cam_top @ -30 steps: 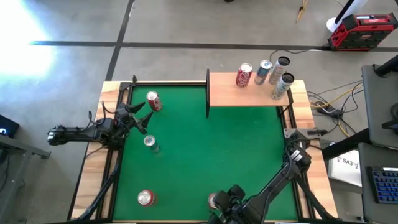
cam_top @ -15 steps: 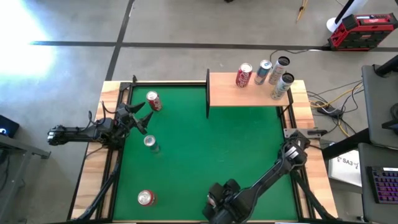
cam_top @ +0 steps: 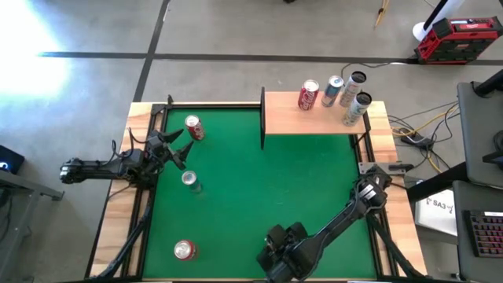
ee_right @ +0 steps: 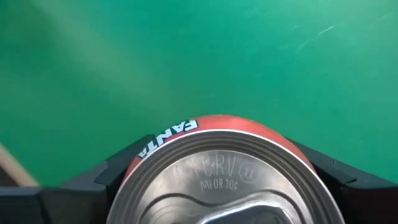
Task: Place canned beverage on shelf
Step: Put the right red soda can on the shelf
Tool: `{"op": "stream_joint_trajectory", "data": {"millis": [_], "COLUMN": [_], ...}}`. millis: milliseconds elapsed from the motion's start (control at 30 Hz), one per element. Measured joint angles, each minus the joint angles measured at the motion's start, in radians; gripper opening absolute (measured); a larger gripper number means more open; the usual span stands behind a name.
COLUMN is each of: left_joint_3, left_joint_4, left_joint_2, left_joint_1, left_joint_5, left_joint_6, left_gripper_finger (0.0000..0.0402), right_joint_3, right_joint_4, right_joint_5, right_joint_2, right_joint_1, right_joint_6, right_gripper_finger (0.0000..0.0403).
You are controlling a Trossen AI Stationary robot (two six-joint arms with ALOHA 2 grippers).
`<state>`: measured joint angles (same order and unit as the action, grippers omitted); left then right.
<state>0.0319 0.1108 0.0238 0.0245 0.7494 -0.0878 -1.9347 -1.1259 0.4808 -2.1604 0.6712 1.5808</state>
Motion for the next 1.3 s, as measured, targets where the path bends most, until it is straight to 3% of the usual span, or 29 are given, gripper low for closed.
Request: {"op": "stream_joint_trajectory", "data": {"millis": [233, 467, 667, 967, 1300], "left_joint_3": [0.0, 0.0, 0.0, 0.0, 0.0], "left_joint_4": [0.0, 0.0, 0.0, 0.0, 0.0], "left_joint_2": [0.0, 0.0, 0.0, 0.0, 0.0], "left_joint_1": [0.0, 0.0, 0.0, 0.0, 0.0], "left_joint_5": [0.0, 0.0, 0.0, 0.0, 0.0], "left_joint_6": [0.0, 0.0, 0.0, 0.0, 0.0], "left_gripper_finger": [0.0324, 0.0324, 0.0324, 0.0324, 0.0324], "right_joint_3": [-0.042, -0.039, -0.036, -0.035, 0.049], "right_joint_4": [-0.24, -0.315, -0.308, -0.267, -0.142], "right_joint_5": [0.074, 0.089, 0.045, 0.106, 0.087], "right_joint_2": [0.003, 0.029, 0.029, 0.03, 0.03], "right_joint_1": [-0.074, -0.219, -0.321, -0.406, -0.511], "right_joint_6": [0.031, 0.181, 0.174, 0.2, 0.174], "right_gripper_finger": [0.0287, 0.0286, 0.0286, 0.0286, 0.0286]}}
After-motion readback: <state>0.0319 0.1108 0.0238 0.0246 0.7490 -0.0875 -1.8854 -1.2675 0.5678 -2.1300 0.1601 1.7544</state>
